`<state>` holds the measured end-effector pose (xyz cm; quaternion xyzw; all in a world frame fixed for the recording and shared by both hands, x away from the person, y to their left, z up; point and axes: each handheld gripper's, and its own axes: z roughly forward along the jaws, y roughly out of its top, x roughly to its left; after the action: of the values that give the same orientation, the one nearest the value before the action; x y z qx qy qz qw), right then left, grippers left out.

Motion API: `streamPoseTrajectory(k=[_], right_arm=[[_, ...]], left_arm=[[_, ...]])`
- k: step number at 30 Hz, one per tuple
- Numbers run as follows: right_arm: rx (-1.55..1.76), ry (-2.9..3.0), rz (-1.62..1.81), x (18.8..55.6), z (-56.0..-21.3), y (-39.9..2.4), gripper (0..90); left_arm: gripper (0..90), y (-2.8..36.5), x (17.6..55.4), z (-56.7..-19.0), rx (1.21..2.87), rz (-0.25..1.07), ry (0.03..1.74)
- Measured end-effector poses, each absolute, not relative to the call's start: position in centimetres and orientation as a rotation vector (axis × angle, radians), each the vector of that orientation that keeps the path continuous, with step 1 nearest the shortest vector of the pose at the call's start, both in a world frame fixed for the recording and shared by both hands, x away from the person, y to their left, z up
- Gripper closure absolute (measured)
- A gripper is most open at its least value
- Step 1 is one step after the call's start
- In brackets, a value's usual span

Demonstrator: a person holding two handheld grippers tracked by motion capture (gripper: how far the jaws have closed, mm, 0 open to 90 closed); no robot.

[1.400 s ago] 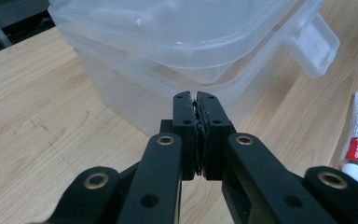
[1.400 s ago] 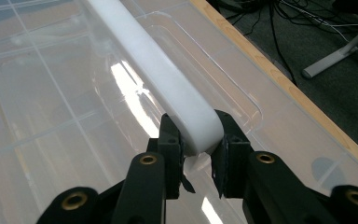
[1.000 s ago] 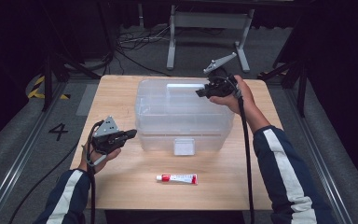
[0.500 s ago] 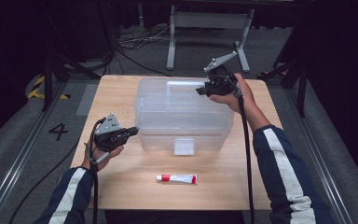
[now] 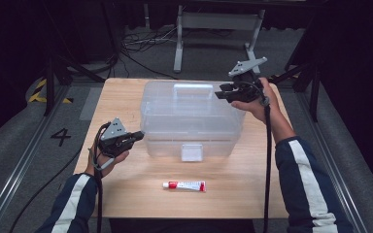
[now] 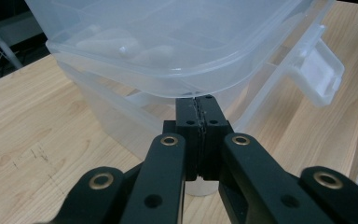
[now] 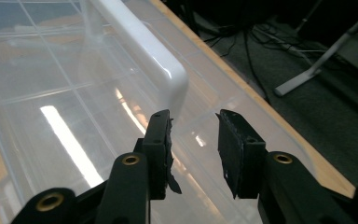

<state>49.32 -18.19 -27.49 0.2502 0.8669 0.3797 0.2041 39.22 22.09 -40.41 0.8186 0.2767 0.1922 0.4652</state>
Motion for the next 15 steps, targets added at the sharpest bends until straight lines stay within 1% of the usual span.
streamPoseTrajectory(k=[3,11,15], right_arm=[[0.701,2.382,1.046,48.5,-27.1,-19.2,63.3],[0.733,2.292,1.06,47.0,-27.4,-22.8,62.8],[0.744,2.272,1.063,46.4,-28.2,-24.5,60.0]], left_arm=[[86.7,22.1,39.3,-40.3,2.013,0.49,0.705],[88.3,22.0,39.3,-39.9,1.998,0.508,0.706],[88.2,22.0,39.5,-39.5,1.981,0.513,0.702]])
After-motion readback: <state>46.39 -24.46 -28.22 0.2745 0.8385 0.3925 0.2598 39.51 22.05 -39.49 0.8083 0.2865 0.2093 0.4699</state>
